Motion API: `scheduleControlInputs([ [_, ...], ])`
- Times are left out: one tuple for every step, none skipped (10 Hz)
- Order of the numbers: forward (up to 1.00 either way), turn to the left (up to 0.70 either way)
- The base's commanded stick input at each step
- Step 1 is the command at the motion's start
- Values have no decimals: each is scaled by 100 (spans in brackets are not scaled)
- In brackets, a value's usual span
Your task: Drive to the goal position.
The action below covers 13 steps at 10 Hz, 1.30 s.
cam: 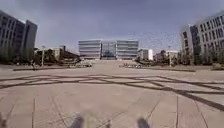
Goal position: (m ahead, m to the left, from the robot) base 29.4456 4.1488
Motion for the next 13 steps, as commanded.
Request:
scheduleControlInputs([
  [100, 0],
  [100, 0],
  [100, 0],
  [100, 0],
  [100, 0],
  [100, 0],
  [100, 0],
  [100, 0],
  [100, 0],
  [100, 0],
  [100, 0],
  [100, 0],
  [100, 0],
])
